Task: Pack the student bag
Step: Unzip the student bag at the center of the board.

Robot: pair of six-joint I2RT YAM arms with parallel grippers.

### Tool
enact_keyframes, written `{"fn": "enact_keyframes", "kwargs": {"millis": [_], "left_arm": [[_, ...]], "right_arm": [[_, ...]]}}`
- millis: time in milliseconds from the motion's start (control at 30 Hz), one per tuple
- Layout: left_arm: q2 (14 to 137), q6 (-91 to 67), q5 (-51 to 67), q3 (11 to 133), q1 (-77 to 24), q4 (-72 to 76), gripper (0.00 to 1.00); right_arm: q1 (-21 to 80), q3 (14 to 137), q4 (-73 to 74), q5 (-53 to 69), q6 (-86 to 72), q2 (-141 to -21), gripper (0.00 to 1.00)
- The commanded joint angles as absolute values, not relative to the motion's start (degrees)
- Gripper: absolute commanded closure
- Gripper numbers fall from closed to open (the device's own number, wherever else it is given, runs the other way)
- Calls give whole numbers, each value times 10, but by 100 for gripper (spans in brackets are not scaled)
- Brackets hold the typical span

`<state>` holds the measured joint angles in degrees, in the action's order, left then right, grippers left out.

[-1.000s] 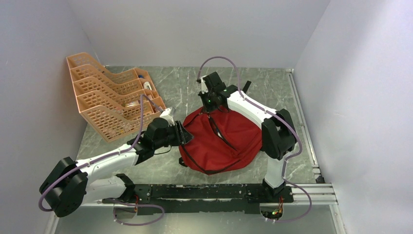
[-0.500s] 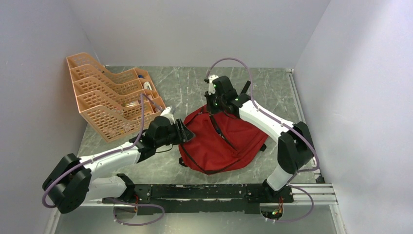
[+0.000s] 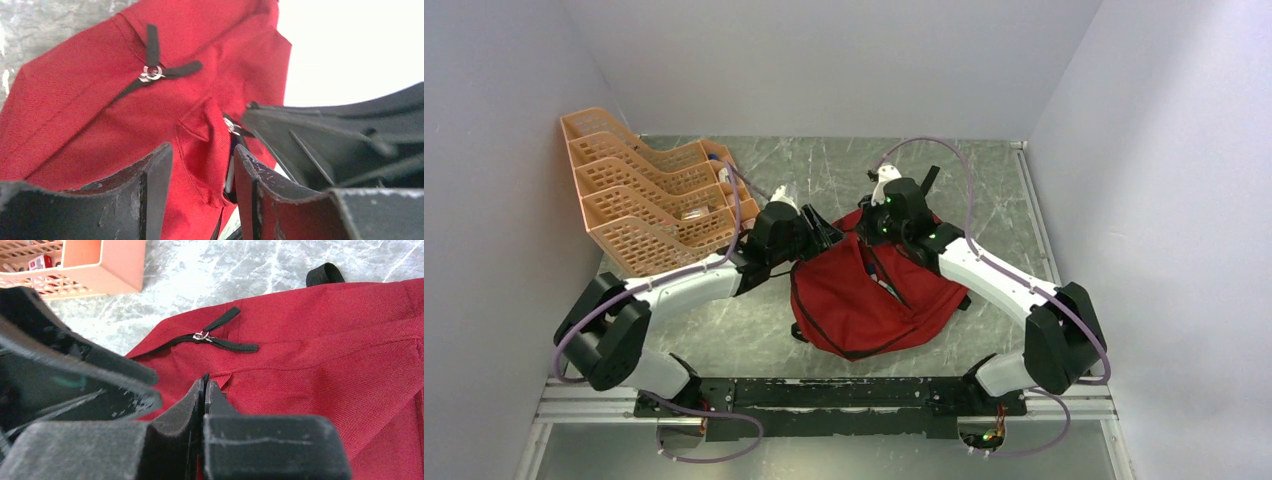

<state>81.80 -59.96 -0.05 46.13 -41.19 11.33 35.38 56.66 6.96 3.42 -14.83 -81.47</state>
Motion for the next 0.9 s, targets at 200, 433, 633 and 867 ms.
{"fn": "enact_keyframes", "kwargs": {"millis": [200, 433, 633, 867], "left_arm": [[891, -695, 54, 466, -361, 193, 48], [921, -748, 102, 496, -359, 207, 50], [930, -804, 137, 495, -360, 217, 51], [948, -833, 158, 493, -362, 237, 53]], "right_arm": [[354, 549, 24, 15, -182, -782, 100], [354, 528, 3, 31, -203, -780, 100], [354, 522, 3, 30, -205, -774, 100], [355, 517, -10, 38, -208, -772, 100]]}}
